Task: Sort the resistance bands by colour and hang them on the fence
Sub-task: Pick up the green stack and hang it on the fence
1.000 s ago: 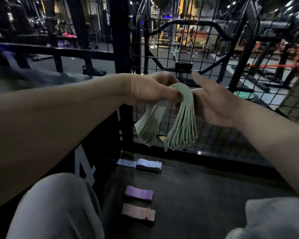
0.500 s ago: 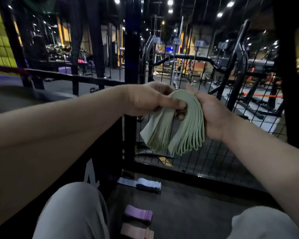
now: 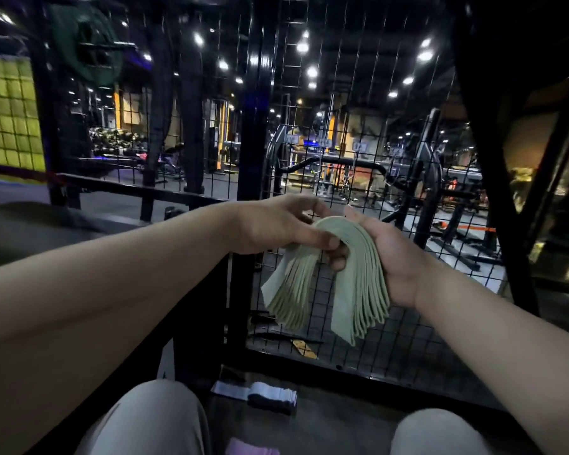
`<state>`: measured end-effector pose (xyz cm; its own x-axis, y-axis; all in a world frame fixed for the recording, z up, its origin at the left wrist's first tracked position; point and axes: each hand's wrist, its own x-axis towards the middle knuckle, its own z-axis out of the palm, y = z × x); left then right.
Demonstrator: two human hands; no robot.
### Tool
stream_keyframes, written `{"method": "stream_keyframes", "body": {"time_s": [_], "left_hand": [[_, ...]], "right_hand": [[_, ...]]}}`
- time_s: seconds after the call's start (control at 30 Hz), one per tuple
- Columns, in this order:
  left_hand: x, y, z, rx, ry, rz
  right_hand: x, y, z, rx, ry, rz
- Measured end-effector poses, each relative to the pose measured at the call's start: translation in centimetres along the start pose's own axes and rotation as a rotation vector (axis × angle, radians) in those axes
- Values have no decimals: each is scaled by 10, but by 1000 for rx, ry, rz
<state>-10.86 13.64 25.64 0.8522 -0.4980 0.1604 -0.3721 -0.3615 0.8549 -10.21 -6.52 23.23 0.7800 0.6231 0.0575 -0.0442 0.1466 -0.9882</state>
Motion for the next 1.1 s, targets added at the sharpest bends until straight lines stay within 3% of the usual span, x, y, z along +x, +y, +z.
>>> {"method": "stream_keyframes", "body": {"time_s": [0.2,0.4,0.7,0.9,1.1], "left_hand": [[-12,17,-1,15,-10,124],[-23,31,-4,158,3,95],[-5,38,-15,103,51,21],[25,39,-28,158,90,-38],[41,40,-43,173,72,-73]], "right_hand": [[-10,-14,11,77,-20,-9],[-25,-19,13,-283,-118,-6],[-7,-48,-1,-792,88,-37],[12,-59,-16,-873,153,-113],[33,-70,-20,-1071,67,-132]]}}
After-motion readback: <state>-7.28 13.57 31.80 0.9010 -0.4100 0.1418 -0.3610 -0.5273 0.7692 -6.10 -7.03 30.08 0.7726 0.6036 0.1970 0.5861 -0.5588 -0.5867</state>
